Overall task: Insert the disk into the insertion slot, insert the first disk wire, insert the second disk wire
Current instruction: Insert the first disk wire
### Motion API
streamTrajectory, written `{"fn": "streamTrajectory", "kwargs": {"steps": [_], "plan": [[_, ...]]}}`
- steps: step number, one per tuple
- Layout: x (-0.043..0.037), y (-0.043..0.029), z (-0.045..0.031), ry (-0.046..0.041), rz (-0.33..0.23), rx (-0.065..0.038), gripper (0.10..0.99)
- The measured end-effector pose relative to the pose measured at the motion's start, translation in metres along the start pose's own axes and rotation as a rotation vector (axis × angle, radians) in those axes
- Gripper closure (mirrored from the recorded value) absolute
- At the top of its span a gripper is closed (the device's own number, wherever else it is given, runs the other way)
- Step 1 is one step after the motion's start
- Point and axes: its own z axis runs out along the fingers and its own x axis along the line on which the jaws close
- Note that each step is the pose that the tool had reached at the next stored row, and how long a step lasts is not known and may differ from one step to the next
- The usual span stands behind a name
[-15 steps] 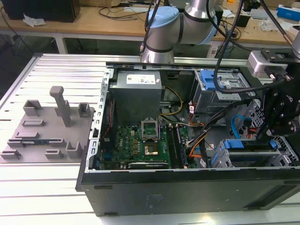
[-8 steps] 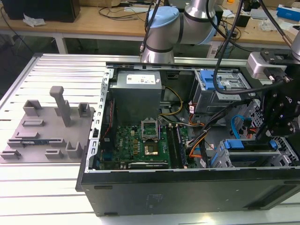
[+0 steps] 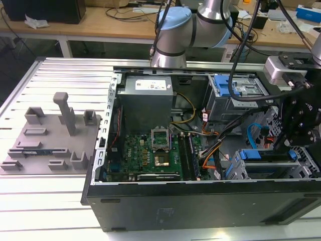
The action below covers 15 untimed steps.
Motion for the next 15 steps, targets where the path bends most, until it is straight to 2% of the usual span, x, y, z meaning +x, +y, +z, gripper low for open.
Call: {"fn": "streamTrajectory", "kwargs": {"steps": [3, 4, 6, 9, 10, 11, 15], "plan": [[-0.0013, -0.0003, -0.0121, 0.0007, -0.002, 0.000, 0.914], [-0.0071, 0.0004, -0.0150, 0.0067, -0.010, 0.002, 0.914], [-0.0099, 0.0007, -0.0150, 0.0051, -0.066, 0.005, 0.914], [-0.0099, 0.0008, -0.0151, 0.0057, -0.070, 0.005, 0.914], [-0.0100, 0.0008, -0.0150, 0.0073, -0.070, 0.006, 0.914], [-0.0099, 0.0008, -0.0151, 0.0133, -0.071, 0.006, 0.914], [-0.0099, 0.0008, -0.0151, 0.0145, -0.071, 0.006, 0.914]]}}
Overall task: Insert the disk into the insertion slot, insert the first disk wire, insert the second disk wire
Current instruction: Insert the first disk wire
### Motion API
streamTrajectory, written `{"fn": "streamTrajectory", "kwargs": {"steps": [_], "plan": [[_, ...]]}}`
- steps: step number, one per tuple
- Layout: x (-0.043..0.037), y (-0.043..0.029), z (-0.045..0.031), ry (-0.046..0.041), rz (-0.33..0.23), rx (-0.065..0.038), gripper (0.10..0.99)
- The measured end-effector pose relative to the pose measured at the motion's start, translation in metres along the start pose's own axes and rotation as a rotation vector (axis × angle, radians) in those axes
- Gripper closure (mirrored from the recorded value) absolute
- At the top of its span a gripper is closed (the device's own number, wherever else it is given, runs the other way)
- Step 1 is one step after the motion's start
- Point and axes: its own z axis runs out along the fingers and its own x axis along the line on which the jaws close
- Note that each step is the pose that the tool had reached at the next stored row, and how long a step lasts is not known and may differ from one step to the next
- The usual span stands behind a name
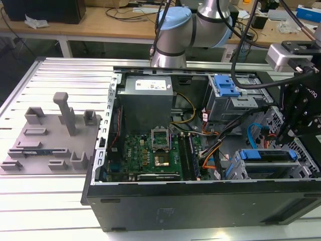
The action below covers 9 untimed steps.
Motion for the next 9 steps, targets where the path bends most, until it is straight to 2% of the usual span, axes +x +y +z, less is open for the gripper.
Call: {"fn": "streamTrajectory", "kwargs": {"steps": [4, 9], "plan": [[0.0013, -0.0002, 0.0002, -0.0019, -0.001, 0.000, 0.914], [0.0066, -0.0004, 0.0010, -0.0169, -0.005, -0.001, 0.914]]}}
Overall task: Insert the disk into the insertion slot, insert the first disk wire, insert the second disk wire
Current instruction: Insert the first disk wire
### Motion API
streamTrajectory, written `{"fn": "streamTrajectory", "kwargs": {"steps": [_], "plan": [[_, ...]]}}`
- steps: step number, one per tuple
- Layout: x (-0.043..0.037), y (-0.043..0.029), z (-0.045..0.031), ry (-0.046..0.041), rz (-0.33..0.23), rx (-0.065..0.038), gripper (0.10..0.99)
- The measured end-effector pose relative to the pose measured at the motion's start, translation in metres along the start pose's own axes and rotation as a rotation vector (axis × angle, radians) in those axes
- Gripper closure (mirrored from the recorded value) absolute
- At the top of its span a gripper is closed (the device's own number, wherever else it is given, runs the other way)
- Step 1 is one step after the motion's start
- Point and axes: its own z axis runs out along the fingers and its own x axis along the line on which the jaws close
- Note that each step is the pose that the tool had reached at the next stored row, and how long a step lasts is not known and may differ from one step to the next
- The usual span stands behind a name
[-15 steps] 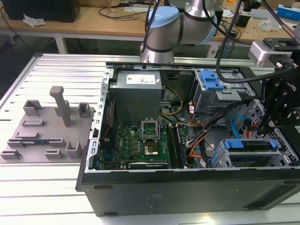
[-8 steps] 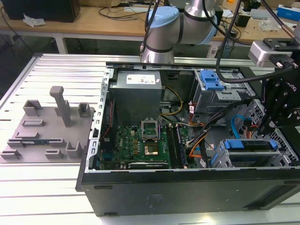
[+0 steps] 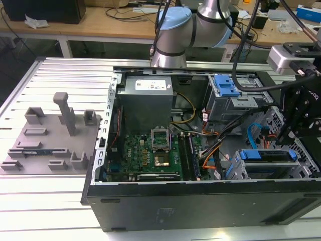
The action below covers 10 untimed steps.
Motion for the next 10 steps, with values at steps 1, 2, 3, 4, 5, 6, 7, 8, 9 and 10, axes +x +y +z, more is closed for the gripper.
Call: {"fn": "streamTrajectory", "kwargs": {"steps": [1, 2, 3, 4, 5, 6, 7, 8, 9, 10], "plan": [[0.0010, -0.0001, 0.0001, -0.0009, -0.001, 0.000, 0.914], [0.0025, -0.0001, 0.0004, -0.0016, -0.001, 0.000, 0.914], [0.0030, -0.0001, 0.0006, -0.0018, -0.001, 0.000, 0.914], [0.0029, -0.0001, 0.0009, -0.0018, -0.002, 0.000, 0.914], [0.0029, -0.0001, 0.0012, -0.0018, -0.002, 0.000, 0.914], [0.0030, -0.0001, 0.0017, -0.0018, -0.002, 0.000, 0.914], [0.0030, -0.0001, 0.0020, -0.0018, -0.002, 0.000, 0.914], [0.0030, -0.0001, 0.0024, -0.0018, -0.002, 0.000, 0.914], [0.0029, -0.0001, 0.0027, -0.0019, -0.002, 0.000, 0.914], [0.0029, 0.0000, 0.0032, -0.0020, -0.002, 0.000, 0.914]]}}
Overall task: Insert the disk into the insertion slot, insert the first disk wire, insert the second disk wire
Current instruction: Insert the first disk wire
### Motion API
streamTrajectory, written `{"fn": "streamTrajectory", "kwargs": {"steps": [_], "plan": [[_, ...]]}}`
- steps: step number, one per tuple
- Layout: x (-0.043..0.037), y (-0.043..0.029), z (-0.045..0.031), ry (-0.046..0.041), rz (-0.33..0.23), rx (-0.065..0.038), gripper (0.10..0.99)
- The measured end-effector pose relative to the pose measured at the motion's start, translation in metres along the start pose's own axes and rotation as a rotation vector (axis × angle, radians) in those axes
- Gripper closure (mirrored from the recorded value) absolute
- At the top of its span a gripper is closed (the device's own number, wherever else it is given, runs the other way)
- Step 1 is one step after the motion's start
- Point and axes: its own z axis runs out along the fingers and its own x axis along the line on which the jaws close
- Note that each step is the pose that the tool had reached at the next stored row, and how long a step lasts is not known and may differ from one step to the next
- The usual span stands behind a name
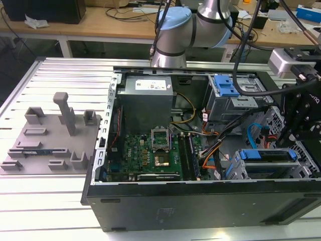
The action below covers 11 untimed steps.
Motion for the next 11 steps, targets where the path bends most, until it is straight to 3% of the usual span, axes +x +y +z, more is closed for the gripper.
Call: {"fn": "streamTrajectory", "kwargs": {"steps": [11], "plan": [[0.0002, 0.0002, 0.0049, 0.0002, 0.002, 0.000, 0.914]]}}
